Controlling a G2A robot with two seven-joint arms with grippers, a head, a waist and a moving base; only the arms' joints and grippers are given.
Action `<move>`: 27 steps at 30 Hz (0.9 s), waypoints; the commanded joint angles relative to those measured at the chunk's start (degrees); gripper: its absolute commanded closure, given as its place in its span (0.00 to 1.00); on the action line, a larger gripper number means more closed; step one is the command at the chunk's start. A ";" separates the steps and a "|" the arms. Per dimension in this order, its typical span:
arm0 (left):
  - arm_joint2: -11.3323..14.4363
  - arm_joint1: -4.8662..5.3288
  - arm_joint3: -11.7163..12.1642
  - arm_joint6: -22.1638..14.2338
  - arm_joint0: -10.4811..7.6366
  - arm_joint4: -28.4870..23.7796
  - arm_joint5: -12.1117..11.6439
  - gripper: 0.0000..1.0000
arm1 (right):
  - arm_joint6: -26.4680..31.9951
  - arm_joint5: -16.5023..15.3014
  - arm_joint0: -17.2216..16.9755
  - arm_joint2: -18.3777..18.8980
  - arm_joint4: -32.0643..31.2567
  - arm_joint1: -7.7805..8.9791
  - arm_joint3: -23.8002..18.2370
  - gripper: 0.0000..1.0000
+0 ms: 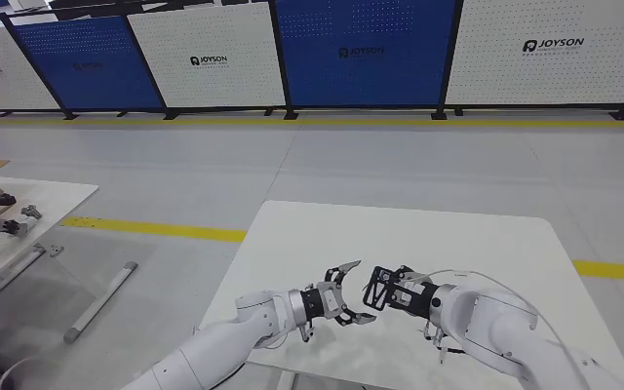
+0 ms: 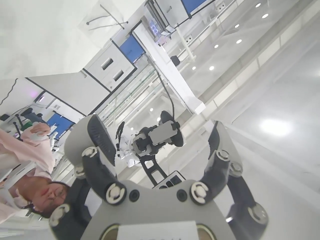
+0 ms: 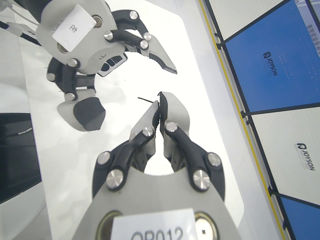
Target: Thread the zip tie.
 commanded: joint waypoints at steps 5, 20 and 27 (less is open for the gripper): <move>-1.10 -2.43 2.01 2.47 -0.64 0.00 0.49 0.09 | 0.00 0.00 0.00 0.00 0.00 0.00 0.00 1.00; -1.53 -4.26 3.79 -0.21 -0.52 0.00 2.09 0.74 | 0.00 0.00 0.00 0.00 0.00 0.00 0.00 1.00; -1.66 -4.98 4.62 -0.15 -0.59 0.00 2.09 0.76 | 0.00 0.00 0.00 0.00 0.00 0.00 0.00 1.00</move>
